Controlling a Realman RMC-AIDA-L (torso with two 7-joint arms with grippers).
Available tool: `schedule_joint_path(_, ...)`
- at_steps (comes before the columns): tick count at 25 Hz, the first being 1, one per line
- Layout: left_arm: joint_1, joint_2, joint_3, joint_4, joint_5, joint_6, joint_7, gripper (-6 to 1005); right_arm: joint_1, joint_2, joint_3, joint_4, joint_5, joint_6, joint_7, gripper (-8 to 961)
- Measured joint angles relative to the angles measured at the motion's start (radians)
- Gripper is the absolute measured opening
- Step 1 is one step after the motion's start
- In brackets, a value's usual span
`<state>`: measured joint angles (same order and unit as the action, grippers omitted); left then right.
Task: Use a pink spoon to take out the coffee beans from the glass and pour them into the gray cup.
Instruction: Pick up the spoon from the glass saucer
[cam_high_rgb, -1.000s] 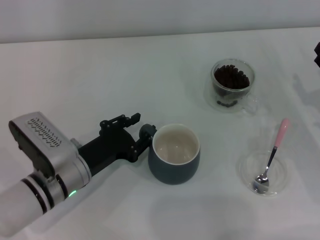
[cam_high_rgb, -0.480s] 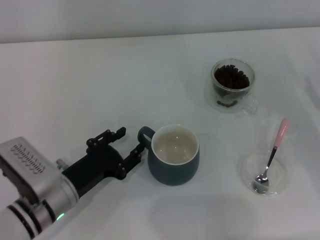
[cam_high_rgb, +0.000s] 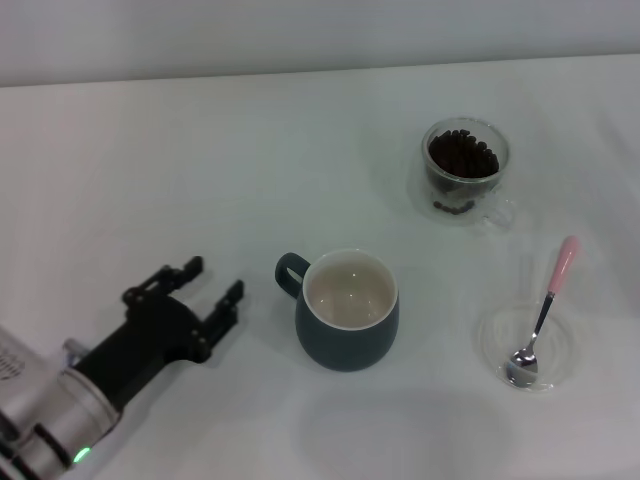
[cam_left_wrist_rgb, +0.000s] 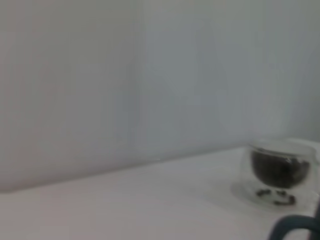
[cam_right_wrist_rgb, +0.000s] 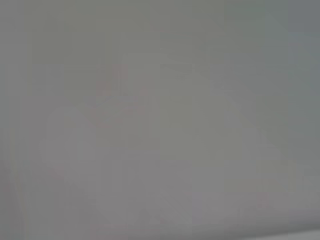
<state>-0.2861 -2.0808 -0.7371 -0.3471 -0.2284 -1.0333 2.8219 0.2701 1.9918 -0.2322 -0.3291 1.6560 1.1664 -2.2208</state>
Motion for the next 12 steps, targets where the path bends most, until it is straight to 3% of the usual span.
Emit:
schedule_joint_path(3, 0.015, 0.000, -0.037, 0.026, 0.000, -0.057, 0.003, 587, -0.007, -0.026, -0.027, -0.069, -0.103, -0.010, 0.205, 779)
schedule_joint_path(9, 0.023, 0.002, -0.103, 0.062, 0.000, -0.120, 0.004, 587, 0.017, -0.149, -0.124, -0.049, -0.289, 0.061, 0.612, 777)
schedule_joint_path(12, 0.016, 0.004, -0.114, 0.067, 0.000, -0.125, 0.004, 588, 0.033, -0.187, -0.182, -0.015, -0.325, 0.136, 0.715, 776)
